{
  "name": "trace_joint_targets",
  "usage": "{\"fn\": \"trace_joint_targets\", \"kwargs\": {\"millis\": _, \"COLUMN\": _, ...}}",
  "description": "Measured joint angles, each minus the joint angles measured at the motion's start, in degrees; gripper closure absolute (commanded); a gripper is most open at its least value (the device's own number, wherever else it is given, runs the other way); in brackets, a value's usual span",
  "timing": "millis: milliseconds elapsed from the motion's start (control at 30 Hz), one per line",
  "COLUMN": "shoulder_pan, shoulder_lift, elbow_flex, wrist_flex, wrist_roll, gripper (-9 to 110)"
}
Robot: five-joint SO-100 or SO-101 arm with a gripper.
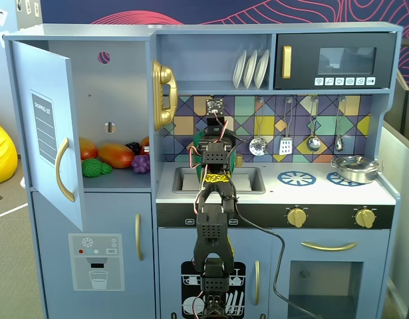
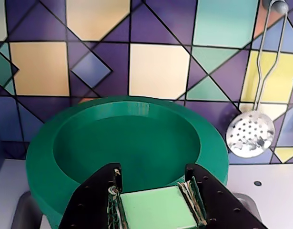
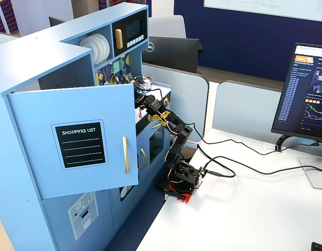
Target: Pick up the lid from the counter and put it on the green recipient
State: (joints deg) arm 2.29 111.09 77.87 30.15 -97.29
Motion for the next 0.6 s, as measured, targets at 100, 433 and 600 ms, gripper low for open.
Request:
{"fn": "trace_joint_targets", "kwargs": {"millis": 100, "shoulder_pan": 0.0, "shoulder_lift": 0.0, "elbow_flex": 0.1, "wrist_flex": 0.0, "wrist_roll": -0.4, "gripper": 102}}
{"fn": "trace_joint_targets", "kwargs": {"millis": 433, "shoulder_pan": -0.7, "shoulder_lift": 0.0, "elbow_flex": 0.8, "wrist_flex": 0.0, "wrist_roll": -1.5, "gripper": 102}}
{"fn": "trace_joint_targets", "kwargs": {"millis": 600, "shoulder_pan": -0.3, "shoulder_lift": 0.0, "elbow_flex": 2.1, "wrist_flex": -0.1, "wrist_roll": -1.7, "gripper": 102}}
